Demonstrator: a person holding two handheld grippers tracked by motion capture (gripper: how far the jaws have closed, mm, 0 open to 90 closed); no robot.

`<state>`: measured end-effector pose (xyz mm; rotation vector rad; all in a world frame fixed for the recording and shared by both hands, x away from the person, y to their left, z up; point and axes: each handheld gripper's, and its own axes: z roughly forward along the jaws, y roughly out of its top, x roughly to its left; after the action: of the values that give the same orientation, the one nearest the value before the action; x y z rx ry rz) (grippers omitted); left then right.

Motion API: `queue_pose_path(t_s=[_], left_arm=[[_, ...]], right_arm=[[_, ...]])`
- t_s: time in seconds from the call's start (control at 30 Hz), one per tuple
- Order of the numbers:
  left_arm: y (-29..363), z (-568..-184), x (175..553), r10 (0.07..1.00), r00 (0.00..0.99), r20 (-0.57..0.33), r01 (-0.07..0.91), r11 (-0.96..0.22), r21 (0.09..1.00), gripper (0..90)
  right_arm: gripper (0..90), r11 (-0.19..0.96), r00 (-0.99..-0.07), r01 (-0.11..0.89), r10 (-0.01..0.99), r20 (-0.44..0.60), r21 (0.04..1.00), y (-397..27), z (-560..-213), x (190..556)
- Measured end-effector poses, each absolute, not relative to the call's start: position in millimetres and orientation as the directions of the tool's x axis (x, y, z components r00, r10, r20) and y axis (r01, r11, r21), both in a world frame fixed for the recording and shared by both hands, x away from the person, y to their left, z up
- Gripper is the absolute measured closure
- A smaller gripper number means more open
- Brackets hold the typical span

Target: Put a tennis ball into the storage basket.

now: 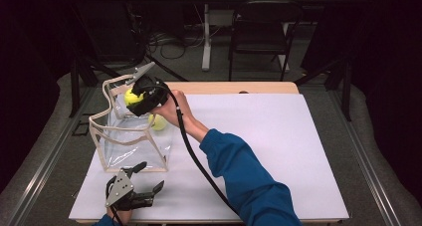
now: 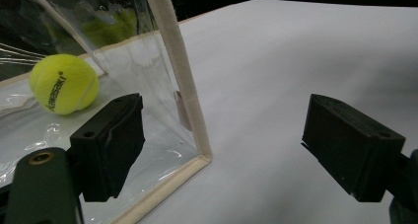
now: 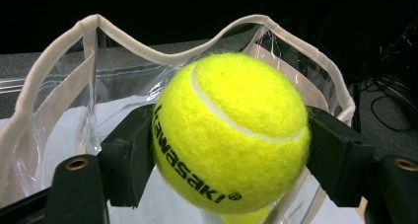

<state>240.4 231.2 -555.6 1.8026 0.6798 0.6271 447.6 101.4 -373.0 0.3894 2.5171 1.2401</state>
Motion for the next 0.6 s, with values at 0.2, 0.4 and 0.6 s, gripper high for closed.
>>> queue_pose_path(t_s=[0.2, 0.4, 0.6], left_arm=[[231.2, -555.6, 240.4, 0.707, 0.701, 0.095, 0.152, -0.278, 0.948, 15.9], [231.1, -555.6, 240.3, 0.706, 0.702, 0.094, 0.151, -0.277, 0.949, 15.9], [231.2, -555.5, 240.5, 0.704, 0.704, 0.096, 0.15, -0.279, 0.948, 15.9]], right_arm=[[25.9, 0.596, -0.916, 0.107, 0.37, -0.154, 0.796, 103.2, -374.7, 448.3], [25.7, 0.606, -0.912, 0.111, 0.376, -0.161, 0.788, 105.1, -376.3, 449.6], [12.2, 0.601, -0.902, 0.154, 0.41, -0.137, 0.785, 104.9, -375.6, 451.1]])
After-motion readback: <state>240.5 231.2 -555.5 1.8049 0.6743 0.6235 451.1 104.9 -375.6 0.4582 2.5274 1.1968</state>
